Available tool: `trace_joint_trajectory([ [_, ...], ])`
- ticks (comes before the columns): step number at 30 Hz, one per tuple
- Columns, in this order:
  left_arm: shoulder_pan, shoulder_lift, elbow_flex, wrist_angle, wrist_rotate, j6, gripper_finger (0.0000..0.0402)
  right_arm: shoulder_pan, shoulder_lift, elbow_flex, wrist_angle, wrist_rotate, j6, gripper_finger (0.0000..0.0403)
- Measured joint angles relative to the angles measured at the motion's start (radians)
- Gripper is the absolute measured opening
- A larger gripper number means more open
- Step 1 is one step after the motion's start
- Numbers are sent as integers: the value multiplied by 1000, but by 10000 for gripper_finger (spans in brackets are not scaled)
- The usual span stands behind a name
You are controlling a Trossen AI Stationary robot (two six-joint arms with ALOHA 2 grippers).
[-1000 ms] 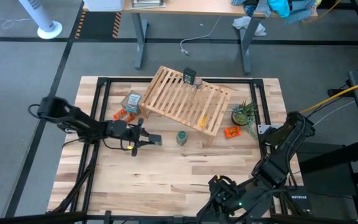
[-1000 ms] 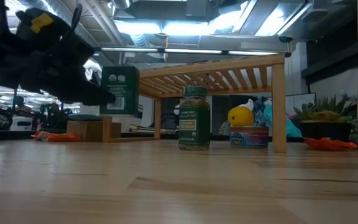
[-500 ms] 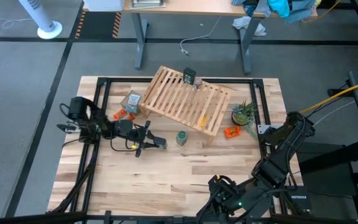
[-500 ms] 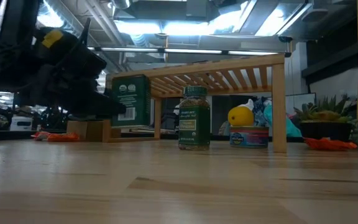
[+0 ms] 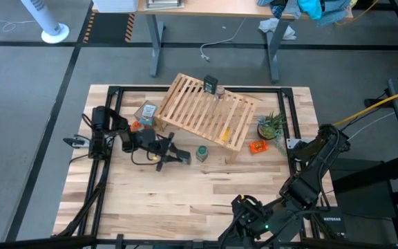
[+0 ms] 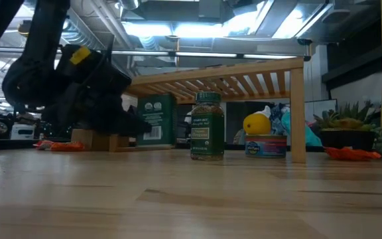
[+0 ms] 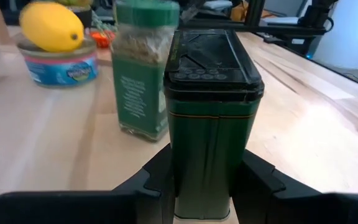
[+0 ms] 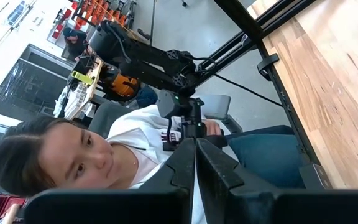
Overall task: Shelf spices
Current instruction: Remove the left green seasoning can from the shelf
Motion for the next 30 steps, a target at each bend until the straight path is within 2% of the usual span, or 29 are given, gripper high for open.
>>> trace_joint_trajectory([
  [4,-6,44,24,0,24,-30,104,0,0,0,0,0,0,21],
  [15,-48,74,43,-16,29,-102,152,0,1,0,1,0,0,21],
  [30,-86,74,42,-23,29,-77,149,0,1,0,0,0,0,21],
])
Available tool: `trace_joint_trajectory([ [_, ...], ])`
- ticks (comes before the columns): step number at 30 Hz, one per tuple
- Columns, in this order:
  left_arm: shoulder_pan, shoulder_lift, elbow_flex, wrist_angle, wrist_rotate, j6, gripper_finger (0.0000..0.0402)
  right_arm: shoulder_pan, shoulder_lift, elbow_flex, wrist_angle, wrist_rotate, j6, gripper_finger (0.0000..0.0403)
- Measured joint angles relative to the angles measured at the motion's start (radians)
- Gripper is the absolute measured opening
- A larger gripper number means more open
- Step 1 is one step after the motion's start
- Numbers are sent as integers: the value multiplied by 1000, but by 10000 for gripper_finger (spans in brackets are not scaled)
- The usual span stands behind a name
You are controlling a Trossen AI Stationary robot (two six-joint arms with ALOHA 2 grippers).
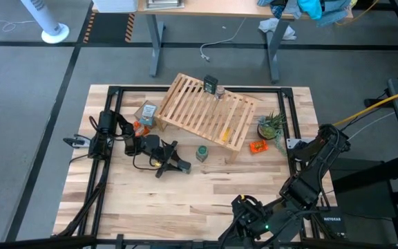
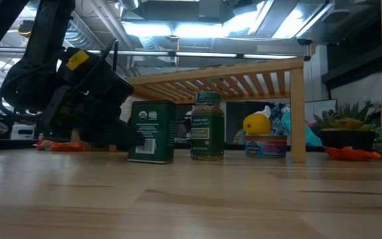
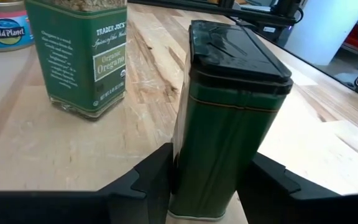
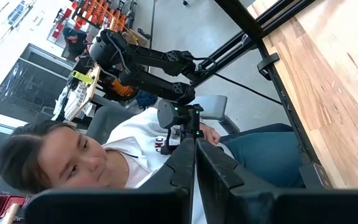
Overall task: Shelf spices
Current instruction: Remove the left green seasoning can from the shelf
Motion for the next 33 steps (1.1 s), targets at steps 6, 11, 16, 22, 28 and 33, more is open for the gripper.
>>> trace_joint_trajectory([
  [6,0,0,0,0,0,-40,155,0,0,0,0,0,0,21],
  [11,-18,0,0,-2,7,-53,167,0,0,0,0,0,0,21],
  [16,-52,0,-1,1,9,-26,177,0,0,0,0,0,0,21],
  [22,-75,0,-1,21,9,-30,180,0,0,0,0,0,0,21],
  [28,-88,-5,-7,27,-37,-33,180,0,0,0,0,0,0,21],
  [33,-101,-5,10,29,-38,-34,180,0,0,0,0,0,0,21],
])
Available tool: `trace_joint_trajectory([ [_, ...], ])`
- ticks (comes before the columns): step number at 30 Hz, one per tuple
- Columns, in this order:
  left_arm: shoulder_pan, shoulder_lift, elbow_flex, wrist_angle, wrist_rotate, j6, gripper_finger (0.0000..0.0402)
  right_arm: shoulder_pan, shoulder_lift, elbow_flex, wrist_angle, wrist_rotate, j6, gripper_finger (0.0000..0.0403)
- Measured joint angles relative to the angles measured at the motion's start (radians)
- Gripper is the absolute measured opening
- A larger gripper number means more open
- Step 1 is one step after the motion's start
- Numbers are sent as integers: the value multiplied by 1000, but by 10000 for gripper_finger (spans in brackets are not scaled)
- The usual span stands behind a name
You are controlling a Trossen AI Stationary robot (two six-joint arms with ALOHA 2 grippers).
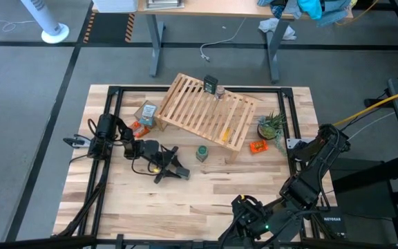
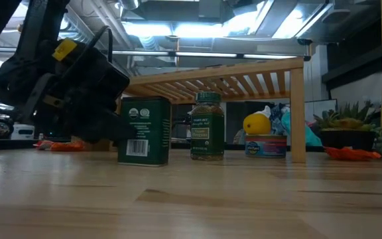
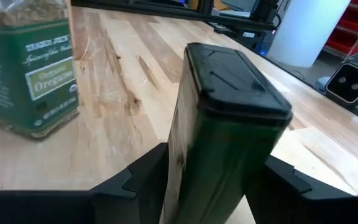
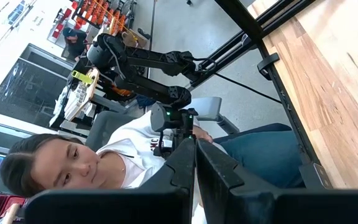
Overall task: Shelf spices
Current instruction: Remove the left green seasoning can from the shelf, then remove the transparent seasoning bottle from the shelf
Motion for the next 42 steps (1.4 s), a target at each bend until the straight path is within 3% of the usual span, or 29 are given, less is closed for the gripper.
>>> trace_joint_trajectory([
  [15,-12,0,1,119,-26,-30,180,0,0,0,0,0,0,21],
  [21,-11,-6,-23,101,-54,-93,180,0,0,0,0,0,0,21],
  [29,-17,-27,-31,109,-98,-67,182,0,0,0,0,1,0,21],
  [32,-34,-33,-31,102,-137,-61,202,0,0,0,0,1,0,21],
  [42,-135,-34,-31,118,-341,-54,333,0,0,0,0,1,0,21],
])
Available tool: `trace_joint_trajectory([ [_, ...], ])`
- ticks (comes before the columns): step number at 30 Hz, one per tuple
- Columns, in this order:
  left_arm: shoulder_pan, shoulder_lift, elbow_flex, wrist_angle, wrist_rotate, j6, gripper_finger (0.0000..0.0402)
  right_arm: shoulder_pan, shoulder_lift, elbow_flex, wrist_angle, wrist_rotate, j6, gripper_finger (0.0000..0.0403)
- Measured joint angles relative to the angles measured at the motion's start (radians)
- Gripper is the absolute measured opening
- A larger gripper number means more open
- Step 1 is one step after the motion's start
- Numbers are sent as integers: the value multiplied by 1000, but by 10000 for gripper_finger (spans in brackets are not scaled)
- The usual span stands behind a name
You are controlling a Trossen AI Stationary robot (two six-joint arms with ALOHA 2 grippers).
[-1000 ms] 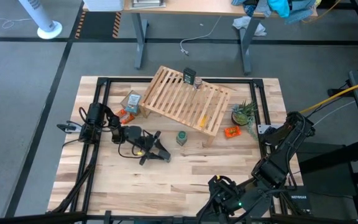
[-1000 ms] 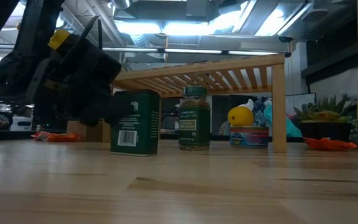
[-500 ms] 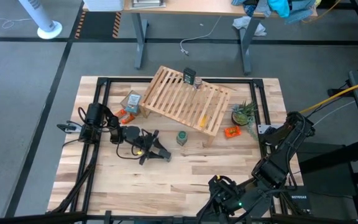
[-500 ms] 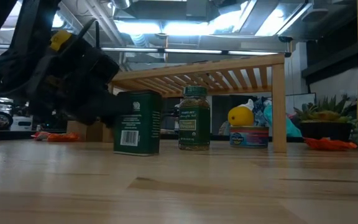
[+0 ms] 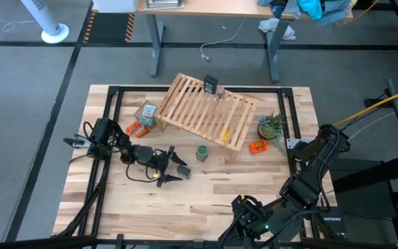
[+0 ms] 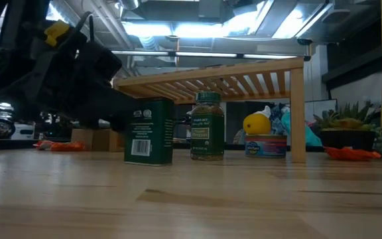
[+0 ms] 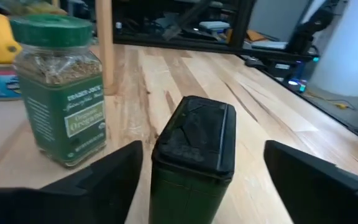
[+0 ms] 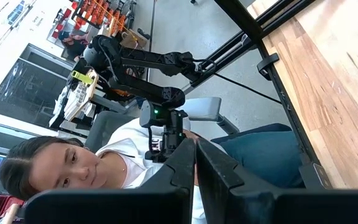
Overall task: Shelf spices
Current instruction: Remove the transparent seasoning bottle from the shelf
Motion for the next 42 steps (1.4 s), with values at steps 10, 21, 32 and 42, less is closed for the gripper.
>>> trace_joint_trajectory([
  [10,-98,-122,0,-15,-114,-126,378,0,0,0,0,0,0,21],
  [21,-122,-379,0,-345,-93,-87,379,0,0,0,0,-1,0,21],
  [32,-130,-540,-1,-558,-93,-35,379,0,0,0,2,0,0,21],
  [42,-134,-555,-1,-576,-93,-16,379,0,0,0,0,0,0,21],
])
